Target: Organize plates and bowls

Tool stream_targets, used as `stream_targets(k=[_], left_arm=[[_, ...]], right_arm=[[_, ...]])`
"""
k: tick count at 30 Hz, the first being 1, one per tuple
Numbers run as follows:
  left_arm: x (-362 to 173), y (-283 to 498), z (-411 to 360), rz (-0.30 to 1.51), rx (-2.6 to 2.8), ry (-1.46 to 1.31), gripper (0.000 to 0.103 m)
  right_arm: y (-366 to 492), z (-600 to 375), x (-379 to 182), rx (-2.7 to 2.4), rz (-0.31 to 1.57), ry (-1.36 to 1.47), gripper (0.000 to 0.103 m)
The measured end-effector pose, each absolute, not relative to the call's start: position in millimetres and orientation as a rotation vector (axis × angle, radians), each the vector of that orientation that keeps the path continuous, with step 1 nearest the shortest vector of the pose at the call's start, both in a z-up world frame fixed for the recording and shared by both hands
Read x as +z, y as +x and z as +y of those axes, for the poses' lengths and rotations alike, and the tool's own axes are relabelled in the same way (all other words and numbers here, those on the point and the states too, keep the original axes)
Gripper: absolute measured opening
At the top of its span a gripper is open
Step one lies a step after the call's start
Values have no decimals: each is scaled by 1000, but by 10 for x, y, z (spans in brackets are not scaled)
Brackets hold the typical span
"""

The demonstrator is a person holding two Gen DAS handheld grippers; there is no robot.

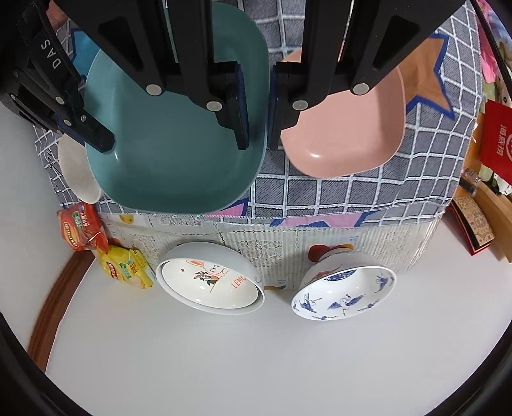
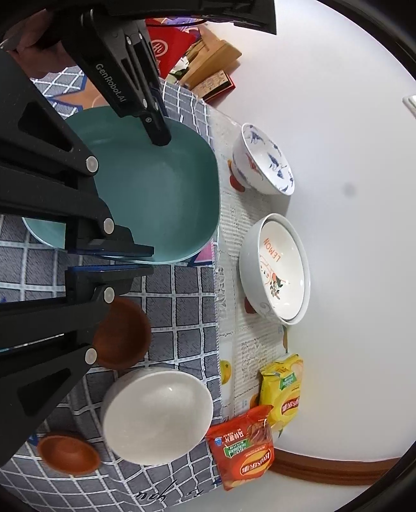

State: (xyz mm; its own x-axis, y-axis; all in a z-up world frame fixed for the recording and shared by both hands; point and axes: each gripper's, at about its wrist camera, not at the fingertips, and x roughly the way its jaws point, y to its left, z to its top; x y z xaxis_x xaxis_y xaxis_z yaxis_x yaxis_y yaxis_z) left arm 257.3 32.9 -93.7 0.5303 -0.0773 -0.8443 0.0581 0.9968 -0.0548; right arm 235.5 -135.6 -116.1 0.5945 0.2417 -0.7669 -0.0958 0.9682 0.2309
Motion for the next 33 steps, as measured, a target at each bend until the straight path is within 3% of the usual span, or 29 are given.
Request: stream_targets(k=[16,33], left_arm=[[-770,2245,833,975,-28,-77,11],[-924,2325,1611,983,91,-175,11]], right_arm=[[2114,-926,-1007,252,889,159,3],[2419,-144,-1095,365,903,89,3]])
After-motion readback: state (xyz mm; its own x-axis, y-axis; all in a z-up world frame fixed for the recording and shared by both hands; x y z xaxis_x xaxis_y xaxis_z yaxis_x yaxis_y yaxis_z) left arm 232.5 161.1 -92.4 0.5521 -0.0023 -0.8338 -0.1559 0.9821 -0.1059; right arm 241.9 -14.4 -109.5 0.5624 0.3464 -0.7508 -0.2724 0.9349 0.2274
